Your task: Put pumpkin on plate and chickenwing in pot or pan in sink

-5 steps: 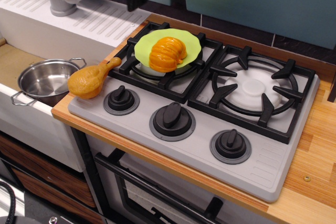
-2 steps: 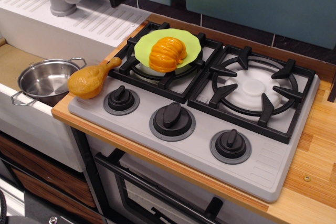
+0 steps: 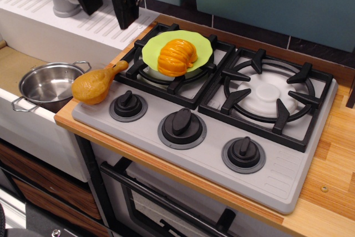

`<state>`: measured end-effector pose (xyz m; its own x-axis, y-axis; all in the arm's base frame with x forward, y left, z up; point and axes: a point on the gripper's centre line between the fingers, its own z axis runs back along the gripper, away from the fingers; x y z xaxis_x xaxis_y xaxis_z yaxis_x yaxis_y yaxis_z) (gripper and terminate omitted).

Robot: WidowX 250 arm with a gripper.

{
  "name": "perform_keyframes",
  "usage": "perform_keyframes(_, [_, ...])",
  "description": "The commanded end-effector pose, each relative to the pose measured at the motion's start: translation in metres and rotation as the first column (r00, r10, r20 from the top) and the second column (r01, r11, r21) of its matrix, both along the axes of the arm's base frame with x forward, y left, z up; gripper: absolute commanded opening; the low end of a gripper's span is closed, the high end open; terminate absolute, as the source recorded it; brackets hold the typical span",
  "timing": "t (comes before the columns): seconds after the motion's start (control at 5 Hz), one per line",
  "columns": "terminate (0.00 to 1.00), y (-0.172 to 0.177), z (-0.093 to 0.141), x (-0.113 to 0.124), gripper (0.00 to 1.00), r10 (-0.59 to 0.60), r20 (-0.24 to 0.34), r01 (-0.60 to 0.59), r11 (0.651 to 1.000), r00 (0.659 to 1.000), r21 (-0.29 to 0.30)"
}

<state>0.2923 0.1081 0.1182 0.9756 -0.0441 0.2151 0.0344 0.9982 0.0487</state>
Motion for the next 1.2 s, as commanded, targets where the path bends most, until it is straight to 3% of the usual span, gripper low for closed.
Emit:
perform_keyframes(0.0, [0.00,0.002,0.003,0.000,1.00,0.037,0.078,-0.040,0.998,0.996,0.047])
perform_keyframes(0.6, [0.00,0.020,-0.016,-0.001,1.00,0.015,0.135,-0.028,0.996,0.991,0.090])
perform_keyframes(1.0, [0.00,0.029,-0.030,-0.005,1.00,0.068,0.122,-0.081,0.991,0.990,0.106])
